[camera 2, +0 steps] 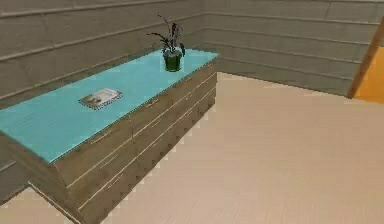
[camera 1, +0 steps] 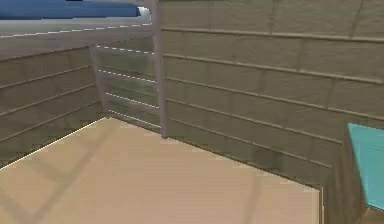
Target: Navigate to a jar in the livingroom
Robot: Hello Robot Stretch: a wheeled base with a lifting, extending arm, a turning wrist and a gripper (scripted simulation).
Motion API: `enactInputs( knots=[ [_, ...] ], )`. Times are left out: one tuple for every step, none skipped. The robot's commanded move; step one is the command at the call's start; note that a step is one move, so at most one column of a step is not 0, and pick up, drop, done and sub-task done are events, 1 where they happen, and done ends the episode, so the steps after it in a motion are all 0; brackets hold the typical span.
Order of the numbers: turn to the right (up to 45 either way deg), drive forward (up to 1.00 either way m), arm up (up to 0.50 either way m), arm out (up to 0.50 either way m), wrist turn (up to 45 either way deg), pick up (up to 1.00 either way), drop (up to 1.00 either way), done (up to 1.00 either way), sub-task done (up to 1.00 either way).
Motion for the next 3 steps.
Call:
enactInputs(
  knots=[
    [45.0,0.0,0.0,0.0,0.0,0.0,0.0,0.0,0.0],
    [45.0,0.0,0.0,0.0,0.0,0.0,0.0,0.0,0.0],
    [45.0,0.0,0.0,0.0,0.0,0.0,0.0,0.0,0.0]
  ],
)
